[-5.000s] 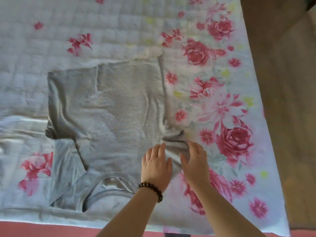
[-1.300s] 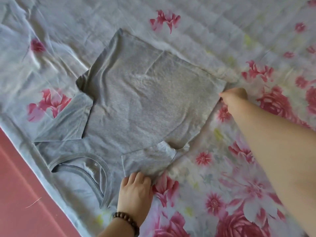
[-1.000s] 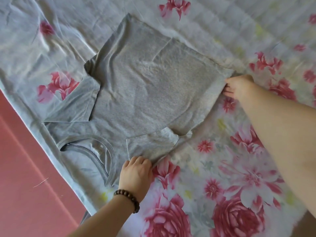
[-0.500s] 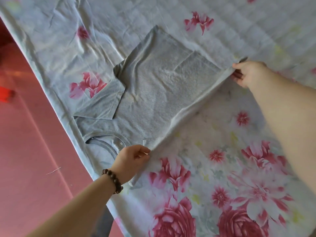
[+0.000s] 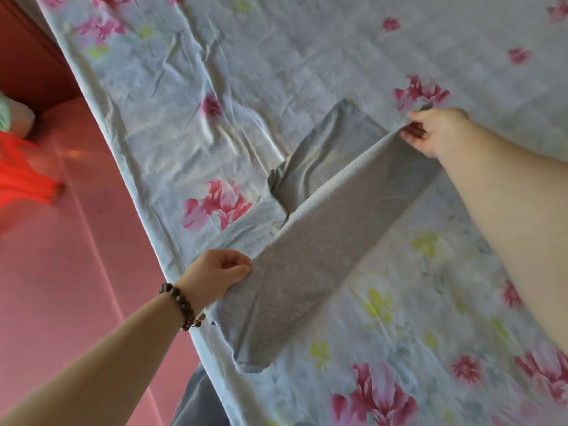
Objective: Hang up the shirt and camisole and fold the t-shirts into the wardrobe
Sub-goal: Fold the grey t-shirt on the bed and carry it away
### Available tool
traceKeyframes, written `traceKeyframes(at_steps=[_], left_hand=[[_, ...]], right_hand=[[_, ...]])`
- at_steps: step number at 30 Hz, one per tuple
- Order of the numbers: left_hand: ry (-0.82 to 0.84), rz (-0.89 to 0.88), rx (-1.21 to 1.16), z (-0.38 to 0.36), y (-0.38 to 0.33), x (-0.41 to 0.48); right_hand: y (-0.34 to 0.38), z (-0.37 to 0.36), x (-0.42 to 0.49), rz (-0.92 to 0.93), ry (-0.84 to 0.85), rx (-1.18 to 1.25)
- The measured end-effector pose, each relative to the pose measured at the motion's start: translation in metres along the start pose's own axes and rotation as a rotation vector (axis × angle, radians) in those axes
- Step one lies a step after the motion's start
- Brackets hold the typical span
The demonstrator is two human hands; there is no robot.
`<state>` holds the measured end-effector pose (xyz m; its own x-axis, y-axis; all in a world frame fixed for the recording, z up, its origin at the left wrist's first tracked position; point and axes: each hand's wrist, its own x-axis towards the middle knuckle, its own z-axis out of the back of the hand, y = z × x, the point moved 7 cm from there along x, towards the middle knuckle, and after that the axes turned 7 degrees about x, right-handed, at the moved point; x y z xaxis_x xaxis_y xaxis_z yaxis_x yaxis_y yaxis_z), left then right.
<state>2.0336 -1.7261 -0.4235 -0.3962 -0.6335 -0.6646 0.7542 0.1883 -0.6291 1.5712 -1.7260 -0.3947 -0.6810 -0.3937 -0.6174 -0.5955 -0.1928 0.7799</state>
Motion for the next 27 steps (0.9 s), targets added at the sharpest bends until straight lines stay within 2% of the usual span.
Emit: traceKeyframes(at_steps=[6,10,14,17,23,27], left_hand=[[0.085,0.009,0.059,0.059,0.012,0.049],[0.113,0.016,0.077,0.085,0.019,0.079],[0.173,0.000,0.170,0.079,0.024,0.098],[0.208,0.002,0.170,0.070,0.028,0.109],[0.282,-0.058,0.319,0.069,0.019,0.115],[0.134,-0.127,0.368,0.084,0.002,0.112]], right_hand=[[-0.017,-0.076,0.024,-0.024,-0.028,-0.062],[-0.027,-0.114,0.039,0.022,-0.090,-0.082],[-0.032,-0.139,0.054,0.050,-0.159,-0.130],[-0.037,-0.154,0.068,0.071,-0.151,-0.158],[-0.077,-0.168,0.079,-0.076,-0.062,-0.321],[-0.067,-0.167,0.059,0.041,-0.020,-0.446]])
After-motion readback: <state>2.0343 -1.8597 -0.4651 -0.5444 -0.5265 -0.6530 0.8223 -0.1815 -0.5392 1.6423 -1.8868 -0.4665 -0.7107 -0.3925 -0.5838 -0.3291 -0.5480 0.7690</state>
